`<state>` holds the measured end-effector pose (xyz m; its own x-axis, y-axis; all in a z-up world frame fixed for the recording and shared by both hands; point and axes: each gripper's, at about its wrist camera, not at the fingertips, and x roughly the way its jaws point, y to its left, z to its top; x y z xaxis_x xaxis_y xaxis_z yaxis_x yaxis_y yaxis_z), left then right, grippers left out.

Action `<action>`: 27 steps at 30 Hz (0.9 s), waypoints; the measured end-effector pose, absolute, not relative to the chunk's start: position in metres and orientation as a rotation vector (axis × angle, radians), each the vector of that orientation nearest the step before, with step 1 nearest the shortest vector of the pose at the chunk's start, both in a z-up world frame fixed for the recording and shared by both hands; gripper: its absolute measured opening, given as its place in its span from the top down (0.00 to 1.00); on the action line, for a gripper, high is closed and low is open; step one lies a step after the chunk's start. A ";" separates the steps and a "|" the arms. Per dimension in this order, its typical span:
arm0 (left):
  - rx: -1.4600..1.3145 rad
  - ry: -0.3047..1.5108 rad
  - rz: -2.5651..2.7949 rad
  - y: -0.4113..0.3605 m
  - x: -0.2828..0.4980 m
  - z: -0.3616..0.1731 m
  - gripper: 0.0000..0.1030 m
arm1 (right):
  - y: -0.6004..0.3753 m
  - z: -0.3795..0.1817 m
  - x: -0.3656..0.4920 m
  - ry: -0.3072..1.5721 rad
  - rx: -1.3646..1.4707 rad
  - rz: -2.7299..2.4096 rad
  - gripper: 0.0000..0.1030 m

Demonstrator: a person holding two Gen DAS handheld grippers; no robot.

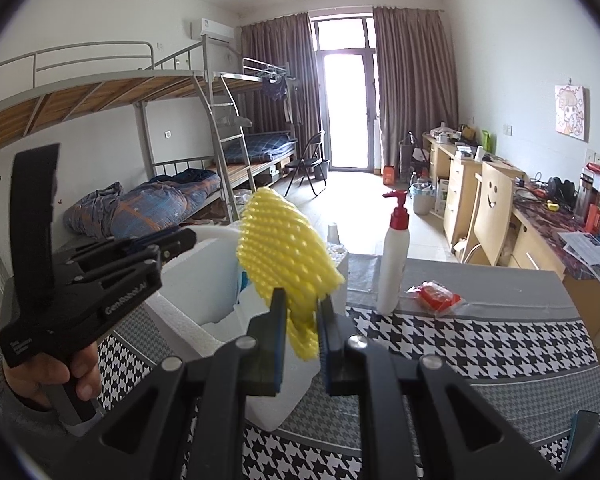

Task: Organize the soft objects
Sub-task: 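Carry the yellow sponge in the right tool over the foam box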

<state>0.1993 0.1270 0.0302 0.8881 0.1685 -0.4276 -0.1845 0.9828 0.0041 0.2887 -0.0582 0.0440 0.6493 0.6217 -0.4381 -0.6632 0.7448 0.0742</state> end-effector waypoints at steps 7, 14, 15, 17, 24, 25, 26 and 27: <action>-0.066 0.426 0.205 0.138 0.195 0.029 0.19 | -0.053 0.044 0.289 0.467 -0.100 0.713 0.83; -0.070 0.414 0.242 0.146 0.189 0.031 0.06 | -0.048 0.043 0.292 0.474 -0.104 0.711 0.83; -0.070 0.410 0.246 0.146 0.188 0.031 0.04 | -0.047 0.043 0.292 0.474 -0.105 0.712 0.83; -0.072 0.403 0.247 0.148 0.184 0.033 0.03 | -0.045 0.043 0.292 0.475 -0.108 0.714 0.83; -0.077 0.383 0.268 0.154 0.174 0.035 0.01 | -0.038 0.042 0.293 0.479 -0.118 0.727 0.83; -0.082 0.380 0.274 0.156 0.172 0.035 0.01 | -0.037 0.043 0.293 0.480 -0.118 0.729 0.83; -0.083 0.377 0.277 0.157 0.170 0.036 0.01 | -0.035 0.043 0.293 0.482 -0.119 0.732 0.83; -0.081 0.375 0.276 0.157 0.169 0.036 0.01 | -0.034 0.043 0.293 0.483 -0.120 0.734 0.83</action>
<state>0.1691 0.1571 0.0358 0.8935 0.2508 -0.3725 -0.2806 0.9595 -0.0268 0.2933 -0.0337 0.0432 0.6385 0.6147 -0.4631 -0.6690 0.7408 0.0610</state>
